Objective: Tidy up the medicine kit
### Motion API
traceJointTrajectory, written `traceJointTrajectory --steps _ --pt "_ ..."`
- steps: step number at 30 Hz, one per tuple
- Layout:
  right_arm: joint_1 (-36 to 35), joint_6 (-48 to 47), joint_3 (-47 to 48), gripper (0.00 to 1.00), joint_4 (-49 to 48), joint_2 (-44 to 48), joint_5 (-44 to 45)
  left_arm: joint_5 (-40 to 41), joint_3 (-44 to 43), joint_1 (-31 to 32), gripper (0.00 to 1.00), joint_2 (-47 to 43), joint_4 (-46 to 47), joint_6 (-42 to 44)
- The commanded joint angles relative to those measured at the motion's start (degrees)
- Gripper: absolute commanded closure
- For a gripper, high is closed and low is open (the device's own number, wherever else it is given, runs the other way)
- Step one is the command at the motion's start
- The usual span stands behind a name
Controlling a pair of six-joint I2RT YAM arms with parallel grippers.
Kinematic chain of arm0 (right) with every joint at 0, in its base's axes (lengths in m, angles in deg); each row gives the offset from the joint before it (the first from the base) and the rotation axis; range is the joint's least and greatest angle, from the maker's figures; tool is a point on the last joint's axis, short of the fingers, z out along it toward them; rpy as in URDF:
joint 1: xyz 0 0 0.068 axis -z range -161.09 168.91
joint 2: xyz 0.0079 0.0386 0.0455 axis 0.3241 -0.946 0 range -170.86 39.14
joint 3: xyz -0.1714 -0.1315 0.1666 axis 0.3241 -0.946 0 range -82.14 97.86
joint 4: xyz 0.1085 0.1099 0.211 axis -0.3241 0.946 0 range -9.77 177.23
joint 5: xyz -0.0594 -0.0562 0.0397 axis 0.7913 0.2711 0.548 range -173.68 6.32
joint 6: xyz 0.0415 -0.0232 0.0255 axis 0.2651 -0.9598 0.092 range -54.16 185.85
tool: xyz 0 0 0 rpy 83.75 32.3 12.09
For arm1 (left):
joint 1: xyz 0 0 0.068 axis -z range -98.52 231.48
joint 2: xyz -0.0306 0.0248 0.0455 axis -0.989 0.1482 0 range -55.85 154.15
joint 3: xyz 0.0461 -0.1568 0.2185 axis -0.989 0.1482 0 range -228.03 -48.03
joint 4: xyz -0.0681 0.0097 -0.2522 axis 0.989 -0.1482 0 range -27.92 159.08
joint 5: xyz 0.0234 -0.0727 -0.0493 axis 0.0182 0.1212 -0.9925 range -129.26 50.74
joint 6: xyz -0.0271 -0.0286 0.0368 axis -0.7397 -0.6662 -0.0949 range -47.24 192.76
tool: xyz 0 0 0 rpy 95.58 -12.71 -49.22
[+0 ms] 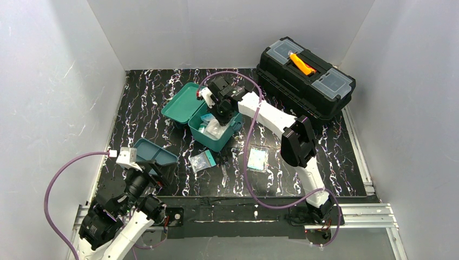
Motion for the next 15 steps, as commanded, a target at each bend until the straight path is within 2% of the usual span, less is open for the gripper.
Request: traceJointTrajectory --steps 1,7,10,11,12,13,15 --pt "-1.02 -1.38 1.42 0.99 3.33 -2.17 -1.99 0.67 -1.04 0.15 0.00 -0.28 0.53 0.51" --pt "-2.67 -1.90 3.81 0.99 5.52 -4.06 -0.50 0.67 -1.05 0.10 0.00 -0.22 0.52 0.50" --pt "-2.67 -0.88 4.25 0.99 4.85 -2.18 0.17 0.67 -1.05 0.10 0.00 -0.07 0.57 0.46" --pt "-2.65 -0.35 3.99 0.96 4.03 -0.79 1.02 0.72 -1.05 0.11 0.01 0.15 0.51 0.44" --pt "-2.66 0.72 4.07 0.84 3.01 2.87 1.84 0.76 -1.04 0.10 0.00 0.57 0.44 0.32" --pt "-2.65 1.16 4.21 0.79 2.62 4.03 3.66 0.75 -1.04 0.15 0.00 0.81 0.44 0.33" --pt "-2.65 2.56 4.38 0.61 1.31 8.87 5.78 1.12 -0.87 0.08 0.00 2.06 0.51 -0.09"
